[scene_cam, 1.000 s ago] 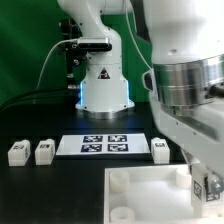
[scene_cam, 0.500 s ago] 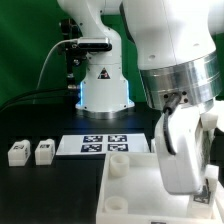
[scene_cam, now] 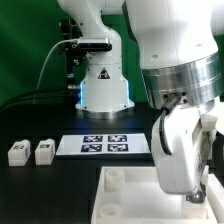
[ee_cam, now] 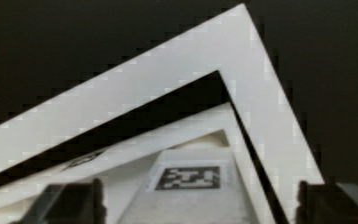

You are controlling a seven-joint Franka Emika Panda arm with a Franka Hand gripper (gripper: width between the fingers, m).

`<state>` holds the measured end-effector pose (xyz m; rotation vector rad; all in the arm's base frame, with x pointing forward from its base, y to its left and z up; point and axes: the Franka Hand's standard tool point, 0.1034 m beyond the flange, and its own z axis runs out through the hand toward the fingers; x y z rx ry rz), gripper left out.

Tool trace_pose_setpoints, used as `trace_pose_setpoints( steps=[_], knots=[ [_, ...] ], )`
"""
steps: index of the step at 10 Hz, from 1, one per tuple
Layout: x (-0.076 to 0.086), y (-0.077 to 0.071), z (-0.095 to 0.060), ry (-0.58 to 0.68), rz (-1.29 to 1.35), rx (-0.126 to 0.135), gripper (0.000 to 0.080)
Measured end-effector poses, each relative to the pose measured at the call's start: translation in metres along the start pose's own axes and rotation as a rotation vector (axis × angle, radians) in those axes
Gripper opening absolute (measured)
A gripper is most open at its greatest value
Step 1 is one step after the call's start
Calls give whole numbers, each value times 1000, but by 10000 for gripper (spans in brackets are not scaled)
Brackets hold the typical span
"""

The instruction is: Assemble one leg

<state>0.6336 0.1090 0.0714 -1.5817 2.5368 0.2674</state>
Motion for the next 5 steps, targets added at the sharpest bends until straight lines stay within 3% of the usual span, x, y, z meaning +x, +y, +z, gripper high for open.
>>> trace_pose_setpoints(
  steps=[1,3,5],
  knots=[
    [0,0,0,0,-3,0,638],
    [2,10,0,6,-47,-11,646],
    [-7,8,-22,-14,-74,9,648]
  ],
)
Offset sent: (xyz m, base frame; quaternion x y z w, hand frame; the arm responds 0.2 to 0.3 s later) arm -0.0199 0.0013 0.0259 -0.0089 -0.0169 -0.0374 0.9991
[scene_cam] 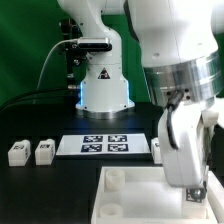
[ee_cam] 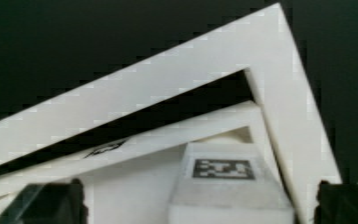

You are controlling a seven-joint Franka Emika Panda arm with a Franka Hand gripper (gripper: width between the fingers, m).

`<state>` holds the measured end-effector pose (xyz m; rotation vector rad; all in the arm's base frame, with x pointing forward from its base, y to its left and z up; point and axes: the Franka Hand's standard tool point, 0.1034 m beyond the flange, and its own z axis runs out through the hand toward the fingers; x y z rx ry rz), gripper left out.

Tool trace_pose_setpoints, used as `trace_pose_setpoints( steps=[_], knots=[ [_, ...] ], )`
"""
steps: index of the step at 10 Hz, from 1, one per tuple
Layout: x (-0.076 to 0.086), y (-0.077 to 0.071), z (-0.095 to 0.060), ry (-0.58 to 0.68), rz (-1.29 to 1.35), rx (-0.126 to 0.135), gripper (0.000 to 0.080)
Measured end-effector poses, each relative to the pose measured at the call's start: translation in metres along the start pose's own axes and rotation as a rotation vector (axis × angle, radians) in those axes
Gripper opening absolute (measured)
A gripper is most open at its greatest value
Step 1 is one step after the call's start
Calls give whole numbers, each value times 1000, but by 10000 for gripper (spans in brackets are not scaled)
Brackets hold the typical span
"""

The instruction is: Assemble one leg

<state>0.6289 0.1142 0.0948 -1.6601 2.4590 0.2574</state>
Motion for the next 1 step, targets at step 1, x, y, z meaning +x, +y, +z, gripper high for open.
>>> trace_pose_setpoints(
  steps=[1],
  knots=[
    [-3,1,-3,-2,-5,0,648]
  ],
)
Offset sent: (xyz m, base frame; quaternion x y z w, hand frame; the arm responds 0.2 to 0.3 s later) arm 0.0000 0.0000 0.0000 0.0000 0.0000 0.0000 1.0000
